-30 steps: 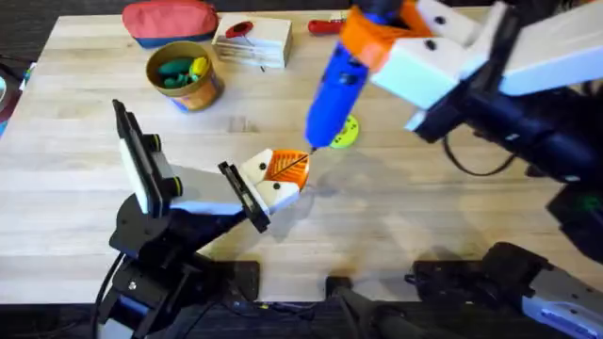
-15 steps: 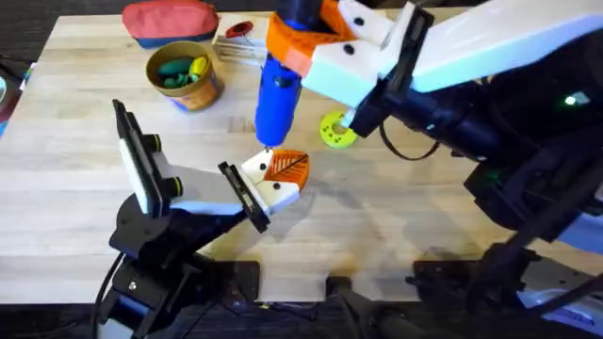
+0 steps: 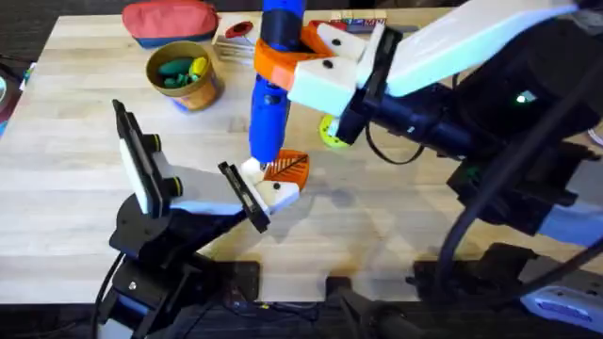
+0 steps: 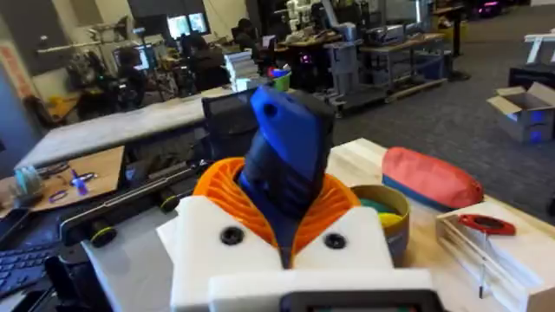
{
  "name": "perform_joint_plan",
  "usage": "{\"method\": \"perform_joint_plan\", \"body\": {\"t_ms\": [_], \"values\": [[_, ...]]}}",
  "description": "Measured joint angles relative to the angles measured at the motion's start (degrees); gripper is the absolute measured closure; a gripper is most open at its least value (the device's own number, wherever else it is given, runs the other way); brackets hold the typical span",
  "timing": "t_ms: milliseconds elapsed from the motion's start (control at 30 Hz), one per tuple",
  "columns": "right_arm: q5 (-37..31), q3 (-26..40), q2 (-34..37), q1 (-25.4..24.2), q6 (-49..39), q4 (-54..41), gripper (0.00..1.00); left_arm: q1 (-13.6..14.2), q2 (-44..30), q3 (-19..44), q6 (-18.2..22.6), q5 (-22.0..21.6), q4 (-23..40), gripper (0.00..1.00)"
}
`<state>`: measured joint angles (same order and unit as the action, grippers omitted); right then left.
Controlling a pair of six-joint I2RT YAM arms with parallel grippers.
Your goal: Pick up the gripper from the table and insert it into the empty holder that is missing its gripper. Then pick up a screw, insert it into the mounting hole, and use the screwdriver to tighten it. Finally, clean up the table by picking up the vegetable and placing it into the bucket.
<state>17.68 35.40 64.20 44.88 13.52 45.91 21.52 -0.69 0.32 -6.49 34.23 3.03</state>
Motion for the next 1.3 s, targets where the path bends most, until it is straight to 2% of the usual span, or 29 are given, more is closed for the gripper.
{"method": "perform_joint_plan", "body": {"t_ms": [267,400,1300], "values": [[-0.01,0.00,0.16,0.46,0.20,0.70,0.993,0.00,0.00,0.00,0.00,0.01,0.00,0.983],[-0.01,0.00,0.16,0.46,-0.51,4.28,0.993,0.00,0.00,0.00,0.01,0.01,0.00,0.983],[-0.92,0.00,1.56,0.44,-2.42,2.26,0.993,0.00,0.00,0.00,-0.01,-0.11,0.02,0.983]]}}
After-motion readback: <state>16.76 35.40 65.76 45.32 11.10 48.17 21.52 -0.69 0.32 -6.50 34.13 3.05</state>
